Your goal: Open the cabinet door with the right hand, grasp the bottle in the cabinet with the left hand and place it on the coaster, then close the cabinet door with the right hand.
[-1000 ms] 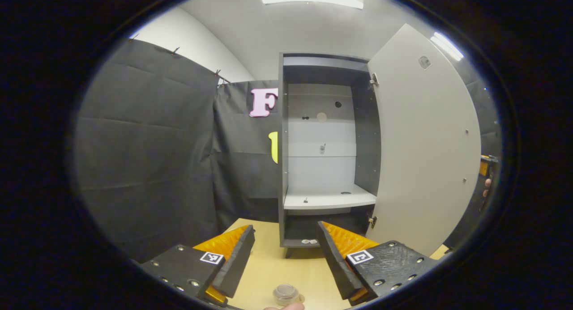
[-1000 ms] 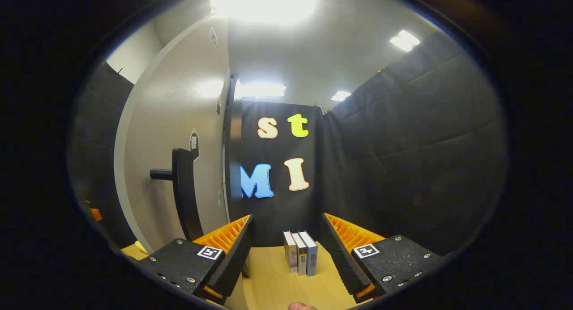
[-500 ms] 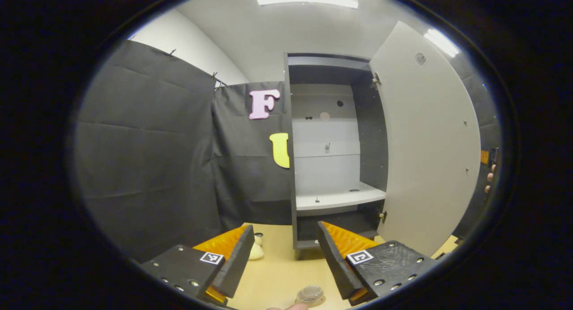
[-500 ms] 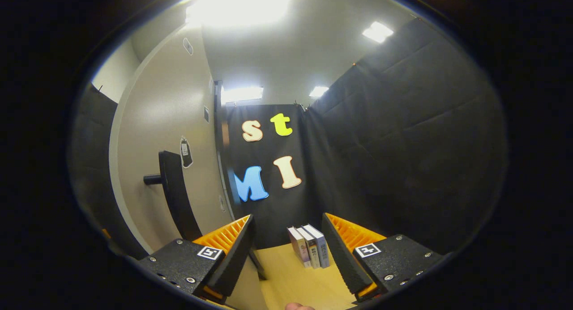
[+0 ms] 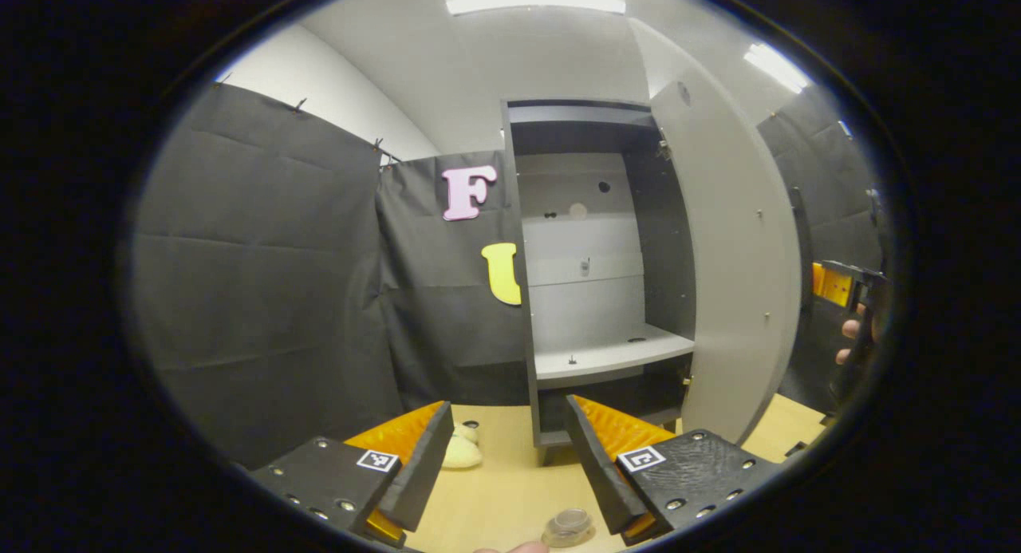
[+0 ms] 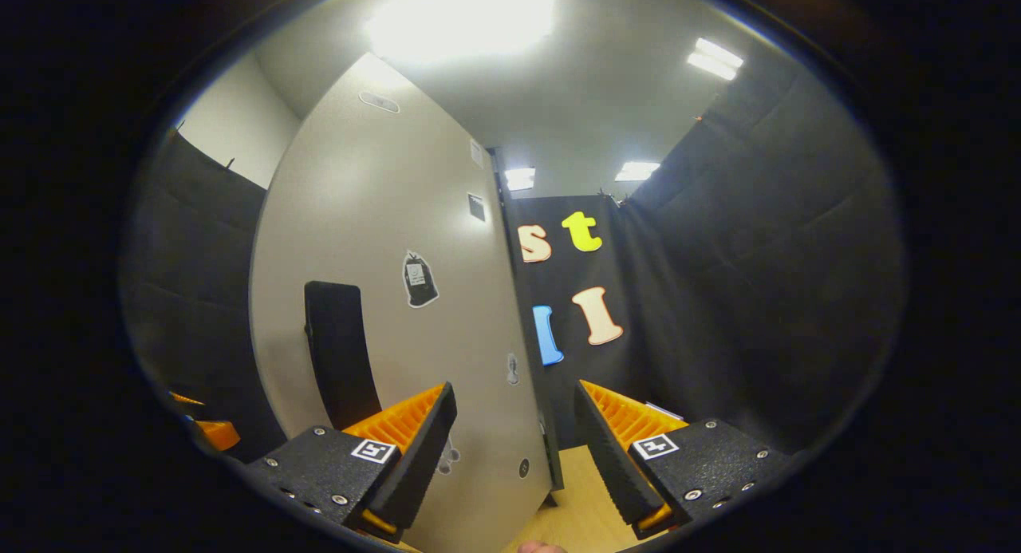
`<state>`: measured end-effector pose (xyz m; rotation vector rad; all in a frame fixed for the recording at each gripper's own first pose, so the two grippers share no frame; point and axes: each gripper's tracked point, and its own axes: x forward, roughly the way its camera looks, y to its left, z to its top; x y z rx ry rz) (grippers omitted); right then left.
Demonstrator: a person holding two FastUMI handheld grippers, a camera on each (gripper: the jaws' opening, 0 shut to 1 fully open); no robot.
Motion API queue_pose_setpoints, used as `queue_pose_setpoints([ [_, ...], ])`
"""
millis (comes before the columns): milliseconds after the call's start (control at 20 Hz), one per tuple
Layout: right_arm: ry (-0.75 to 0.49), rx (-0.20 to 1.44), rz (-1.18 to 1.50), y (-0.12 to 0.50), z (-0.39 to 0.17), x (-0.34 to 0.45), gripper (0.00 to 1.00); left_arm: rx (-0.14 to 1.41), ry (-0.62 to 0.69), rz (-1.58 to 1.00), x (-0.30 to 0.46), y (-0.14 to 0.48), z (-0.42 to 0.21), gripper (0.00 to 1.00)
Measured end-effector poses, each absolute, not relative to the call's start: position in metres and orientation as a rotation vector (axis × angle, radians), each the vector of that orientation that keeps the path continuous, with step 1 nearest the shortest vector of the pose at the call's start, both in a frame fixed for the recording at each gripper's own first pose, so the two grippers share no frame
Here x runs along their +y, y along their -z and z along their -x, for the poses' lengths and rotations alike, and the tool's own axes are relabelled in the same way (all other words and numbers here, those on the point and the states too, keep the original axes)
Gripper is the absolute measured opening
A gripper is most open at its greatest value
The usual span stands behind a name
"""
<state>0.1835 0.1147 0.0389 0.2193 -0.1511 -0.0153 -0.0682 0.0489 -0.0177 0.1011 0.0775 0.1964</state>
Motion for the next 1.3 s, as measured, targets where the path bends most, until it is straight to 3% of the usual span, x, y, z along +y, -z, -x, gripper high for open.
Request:
queue_pose_setpoints([
  [300,-0.026,-0.169,-0.182,-0.043,-0.174,0.127,0.93,0.047,-0.179,-0.106,0.051,0.004,0.078,0.84],
  [700,-0.072,-0.078,-0.178,-0.029,-0.166,0.145,0.92,0.039,-0.104,-0.139,0.026,-0.003,0.079,0.85],
  [950,-0.217,0.012,-0.179,-0.004,-0.172,0.172,0.93,0.041,-0.095,-0.141,0.023,0.0,0.08,0.86],
  [1300,-0.159,0.022,-0.143,0.003,-0.175,0.157,0.93,0.025,-0.109,-0.127,0.022,-0.012,0.062,0.82],
])
